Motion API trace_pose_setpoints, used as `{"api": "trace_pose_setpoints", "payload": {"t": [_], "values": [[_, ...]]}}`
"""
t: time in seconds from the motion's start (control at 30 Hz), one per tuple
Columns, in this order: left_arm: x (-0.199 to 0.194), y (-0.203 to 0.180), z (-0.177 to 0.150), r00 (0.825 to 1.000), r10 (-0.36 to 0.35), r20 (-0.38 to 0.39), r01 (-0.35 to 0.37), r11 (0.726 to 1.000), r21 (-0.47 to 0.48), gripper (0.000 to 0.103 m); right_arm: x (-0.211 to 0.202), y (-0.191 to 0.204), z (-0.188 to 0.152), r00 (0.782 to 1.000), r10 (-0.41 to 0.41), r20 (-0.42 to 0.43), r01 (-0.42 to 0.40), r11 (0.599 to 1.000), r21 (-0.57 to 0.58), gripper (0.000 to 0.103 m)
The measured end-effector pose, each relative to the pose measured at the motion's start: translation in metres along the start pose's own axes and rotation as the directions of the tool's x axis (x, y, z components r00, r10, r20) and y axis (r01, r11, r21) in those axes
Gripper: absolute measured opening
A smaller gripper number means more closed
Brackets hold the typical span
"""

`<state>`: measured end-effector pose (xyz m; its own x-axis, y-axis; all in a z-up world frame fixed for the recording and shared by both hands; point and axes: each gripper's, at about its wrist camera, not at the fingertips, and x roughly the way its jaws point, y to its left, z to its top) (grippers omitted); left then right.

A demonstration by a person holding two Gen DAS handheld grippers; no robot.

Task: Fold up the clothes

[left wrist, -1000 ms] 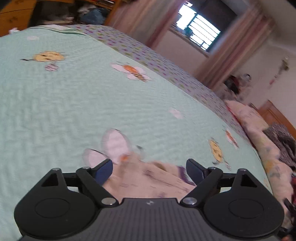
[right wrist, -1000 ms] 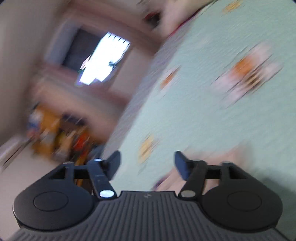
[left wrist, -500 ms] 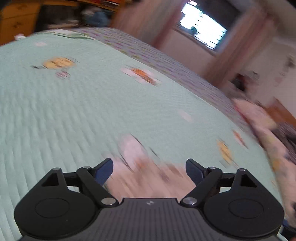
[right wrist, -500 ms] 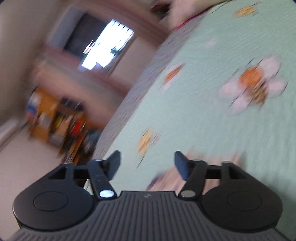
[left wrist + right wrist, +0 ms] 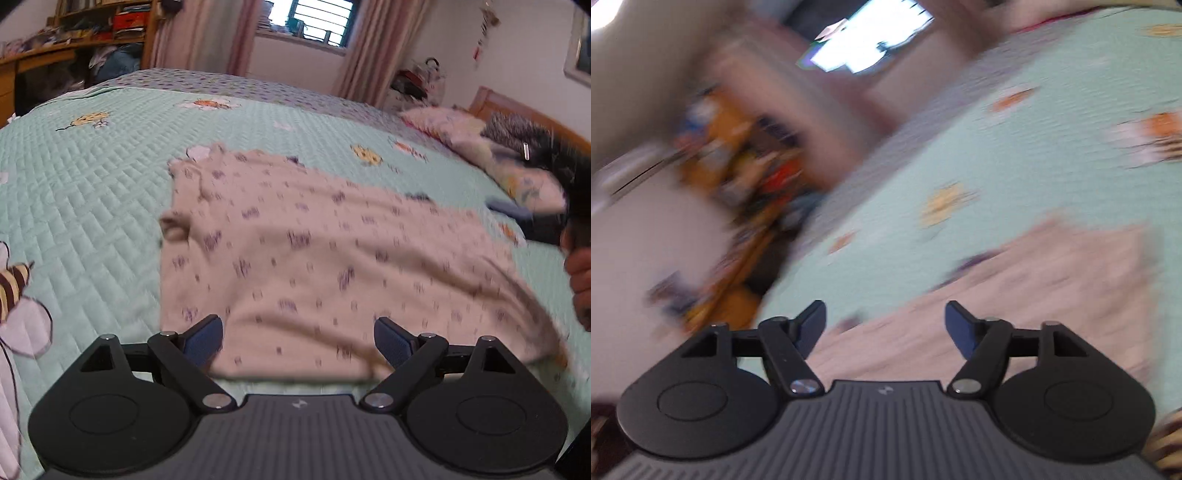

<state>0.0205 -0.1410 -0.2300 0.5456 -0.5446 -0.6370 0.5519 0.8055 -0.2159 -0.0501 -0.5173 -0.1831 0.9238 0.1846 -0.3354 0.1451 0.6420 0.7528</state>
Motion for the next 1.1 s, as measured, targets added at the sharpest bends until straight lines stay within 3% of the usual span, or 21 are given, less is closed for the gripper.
{"api": "trace_pose_setpoints", "payload": {"t": [0.1, 0.17, 0.2, 0.23, 0.27, 0.33, 0.4, 0.5, 0.57, 0.6, 0.7, 0.77, 0.83, 0.97, 1.03, 1.1], "values": [[-0.003, 0.002, -0.004, 1.000, 0.015, 0.006, -0.015, 0.999, 0.028, 0.090, 0.038, 0.014, -0.037, 0.986, 0.089, -0.142, -0.086, 0.996, 0.022, 0.079], [-0.006, 0.010, -0.003, 1.000, 0.028, 0.005, -0.029, 0.999, 0.036, 0.088, 0.066, 0.006, -0.046, 0.980, 0.064, -0.189, -0.056, 0.997, 0.049, 0.079], [-0.009, 0.016, -0.002, 1.000, 0.021, 0.003, -0.021, 0.999, 0.028, 0.086, 0.075, -0.002, -0.044, 0.982, 0.035, -0.186, -0.024, 0.998, 0.060, 0.074], [-0.013, 0.021, -0.002, 1.000, 0.013, 0.003, -0.013, 1.000, 0.013, 0.081, 0.078, -0.011, -0.036, 0.987, -0.007, -0.160, 0.019, 0.997, 0.071, 0.062], [-0.017, 0.026, -0.001, 1.000, 0.007, 0.006, -0.007, 1.000, -0.003, 0.081, 0.075, -0.017, -0.027, 0.991, -0.045, -0.123, 0.055, 0.995, 0.083, 0.058], [-0.026, 0.027, 0.002, 1.000, 0.014, 0.027, -0.013, 1.000, -0.019, 0.087, 0.054, -0.019, -0.008, 0.994, -0.110, -0.029, 0.112, 0.988, 0.109, 0.060], [-0.034, 0.024, 0.004, 0.998, -0.027, 0.051, 0.029, 0.999, -0.022, 0.089, 0.037, -0.012, -0.002, 0.999, -0.048, 0.004, 0.047, 0.995, 0.093, 0.062], [-0.032, 0.011, 0.003, 0.994, -0.094, 0.049, 0.093, 0.995, 0.016, 0.090, 0.038, 0.012, -0.040, 0.984, 0.106, -0.143, -0.102, 0.994, 0.034, 0.073], [-0.019, 0.004, -0.003, 0.997, -0.074, 0.011, 0.073, 0.996, 0.057, 0.091, 0.045, 0.023, -0.073, 0.962, 0.106, -0.253, -0.116, 0.993, -0.023, 0.073], [-0.011, 0.003, -0.008, 0.999, -0.050, -0.009, 0.051, 0.996, 0.068, 0.090, 0.046, 0.020, -0.080, 0.961, 0.084, -0.262, -0.096, 0.995, -0.031, 0.073], [-0.019, 0.011, -0.012, 0.999, -0.035, -0.011, 0.035, 0.998, 0.047, 0.087, 0.040, -0.009, -0.070, 0.989, -0.019, -0.145, 0.026, 0.999, 0.047, 0.069], [-0.033, 0.016, -0.009, 1.000, -0.026, 0.001, 0.026, 1.000, 0.013, 0.091, 0.018, -0.022, -0.063, 0.997, 0.001, -0.079, 0.011, 0.988, 0.157, 0.070], [-0.043, 0.017, -0.006, 0.999, -0.036, 0.022, 0.036, 0.999, -0.009, 0.095, 0.006, -0.013, -0.082, 0.993, 0.001, -0.116, 0.012, 0.994, 0.110, 0.079], [-0.040, 0.000, 0.004, 0.999, -0.019, 0.049, 0.017, 0.999, 0.042, 0.099, -0.019, 0.005, -0.122, 0.982, -0.005, -0.190, 0.008, 1.000, 0.015, 0.081], [-0.023, -0.002, 0.003, 1.000, 0.011, -0.025, -0.009, 0.998, 0.068, 0.100, -0.033, 0.008, -0.141, 0.977, -0.018, -0.211, 0.014, 1.000, -0.019, 0.080], [-0.012, 0.001, -0.001, 0.995, 0.032, -0.090, -0.025, 0.997, 0.077, 0.096, -0.058, -0.006, -0.154, 0.984, -0.010, -0.178, 0.013, 1.000, 0.020, 0.079]]}}
